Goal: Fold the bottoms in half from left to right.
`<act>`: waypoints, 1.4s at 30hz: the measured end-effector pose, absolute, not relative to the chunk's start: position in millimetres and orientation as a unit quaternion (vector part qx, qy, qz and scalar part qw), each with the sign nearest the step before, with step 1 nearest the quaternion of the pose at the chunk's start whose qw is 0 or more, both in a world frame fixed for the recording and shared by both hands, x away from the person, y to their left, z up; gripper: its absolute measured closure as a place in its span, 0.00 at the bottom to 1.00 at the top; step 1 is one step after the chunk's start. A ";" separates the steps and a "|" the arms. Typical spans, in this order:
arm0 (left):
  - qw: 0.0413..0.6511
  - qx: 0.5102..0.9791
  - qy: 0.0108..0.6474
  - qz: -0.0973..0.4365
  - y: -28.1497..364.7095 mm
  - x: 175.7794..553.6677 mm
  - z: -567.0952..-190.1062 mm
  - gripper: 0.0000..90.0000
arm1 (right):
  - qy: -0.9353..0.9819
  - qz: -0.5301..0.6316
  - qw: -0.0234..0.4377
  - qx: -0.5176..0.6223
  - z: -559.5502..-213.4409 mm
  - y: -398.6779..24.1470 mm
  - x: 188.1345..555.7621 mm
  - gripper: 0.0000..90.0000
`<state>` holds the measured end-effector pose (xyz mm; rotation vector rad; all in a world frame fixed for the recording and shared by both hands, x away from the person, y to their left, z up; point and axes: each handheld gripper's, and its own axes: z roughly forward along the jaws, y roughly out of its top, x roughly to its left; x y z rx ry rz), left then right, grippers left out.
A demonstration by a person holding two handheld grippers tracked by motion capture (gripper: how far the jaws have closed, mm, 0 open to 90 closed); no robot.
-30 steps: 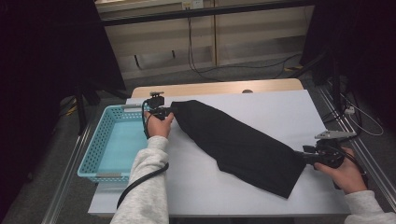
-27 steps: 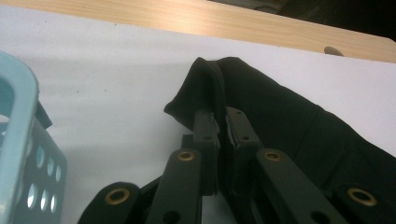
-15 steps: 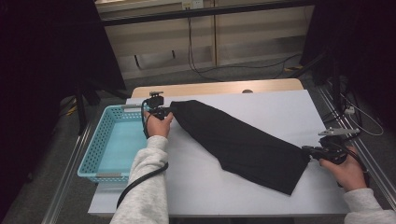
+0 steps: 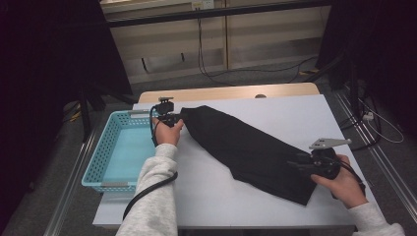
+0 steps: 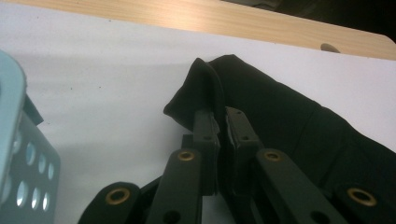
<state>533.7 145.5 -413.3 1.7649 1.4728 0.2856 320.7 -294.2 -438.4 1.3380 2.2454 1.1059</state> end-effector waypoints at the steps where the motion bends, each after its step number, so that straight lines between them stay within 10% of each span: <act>1: 0.401 0.697 0.584 0.112 145.8 533.6 -413.4 0.94 | 0.784 0.387 0.148 0.462 -439.3 -290.0 321.8 0.55; 37: 0.397 0.698 0.585 0.116 141.5 532.9 -410.4 0.94 | 0.856 0.392 0.101 0.320 -461.1 -183.8 314.6 0.69; 39: 0.397 0.696 0.587 0.116 142.9 532.9 -409.6 0.94 | 0.863 0.380 0.125 0.310 -460.3 -182.6 313.6 0.95; 42: 0.400 0.694 0.587 0.119 143.1 532.8 -407.9 0.94 | 0.867 0.382 0.111 0.298 -458.7 -184.2 310.9 0.96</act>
